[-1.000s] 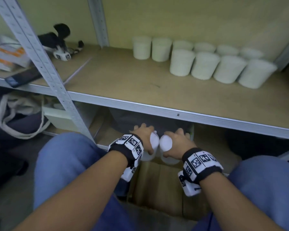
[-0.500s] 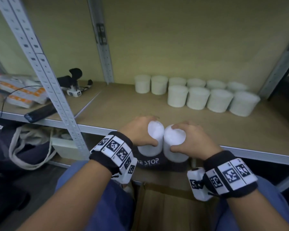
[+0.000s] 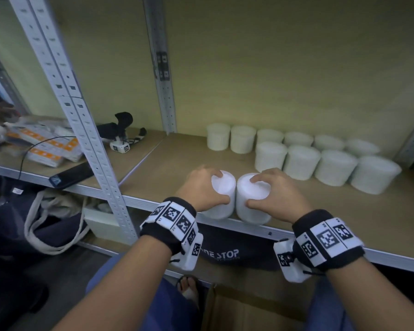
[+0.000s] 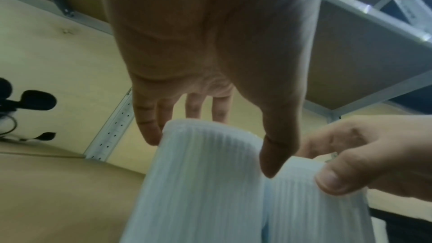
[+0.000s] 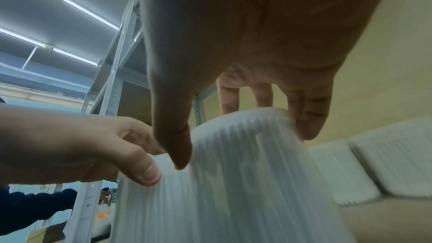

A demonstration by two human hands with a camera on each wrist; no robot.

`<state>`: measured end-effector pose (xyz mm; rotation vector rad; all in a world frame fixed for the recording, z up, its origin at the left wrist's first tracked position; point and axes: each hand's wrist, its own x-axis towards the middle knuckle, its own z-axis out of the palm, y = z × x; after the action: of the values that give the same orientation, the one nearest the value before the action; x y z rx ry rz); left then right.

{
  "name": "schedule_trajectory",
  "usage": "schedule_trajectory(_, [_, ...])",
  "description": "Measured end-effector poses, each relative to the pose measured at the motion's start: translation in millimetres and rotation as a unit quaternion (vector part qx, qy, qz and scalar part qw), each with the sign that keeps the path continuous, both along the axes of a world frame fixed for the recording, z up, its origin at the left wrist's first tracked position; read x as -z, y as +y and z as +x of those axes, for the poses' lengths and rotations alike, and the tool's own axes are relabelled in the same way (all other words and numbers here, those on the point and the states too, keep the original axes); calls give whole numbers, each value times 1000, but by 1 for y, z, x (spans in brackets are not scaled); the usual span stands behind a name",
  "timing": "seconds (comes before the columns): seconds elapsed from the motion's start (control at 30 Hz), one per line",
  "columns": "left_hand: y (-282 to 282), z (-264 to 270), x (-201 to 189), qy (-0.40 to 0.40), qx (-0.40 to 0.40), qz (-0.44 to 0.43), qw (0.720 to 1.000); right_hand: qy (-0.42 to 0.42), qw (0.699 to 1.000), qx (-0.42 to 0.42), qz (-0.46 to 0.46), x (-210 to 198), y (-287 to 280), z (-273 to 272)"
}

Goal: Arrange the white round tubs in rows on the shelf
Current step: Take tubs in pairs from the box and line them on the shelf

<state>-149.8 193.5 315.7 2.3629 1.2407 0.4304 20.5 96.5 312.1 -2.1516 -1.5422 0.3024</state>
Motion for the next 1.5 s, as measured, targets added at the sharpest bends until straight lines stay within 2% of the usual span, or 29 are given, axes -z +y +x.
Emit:
schedule_trajectory(0.33, [14,-4,24,8,9,13,1000,-11,1000,15,-11,24,13,-1])
schedule_trajectory(0.53, [3,-14,23,22,11,76,997,-68,997,3,29,14,0,-6])
schedule_trajectory(0.73, [-5,-28,28,-39,20,112,993,-64,995,-44,62,10,-13,-8])
schedule_trajectory(1.0, [-3,-24,35,-66,0,128,990,-77,994,-56,62,12,-12,-6])
schedule_trajectory(1.33, [15,-4,37,-73,-15,158,985,-79,993,-43,77,16,16,2])
schedule_trajectory(1.5, [37,9,35,-68,-27,144,987,-84,993,-37,71,17,42,11])
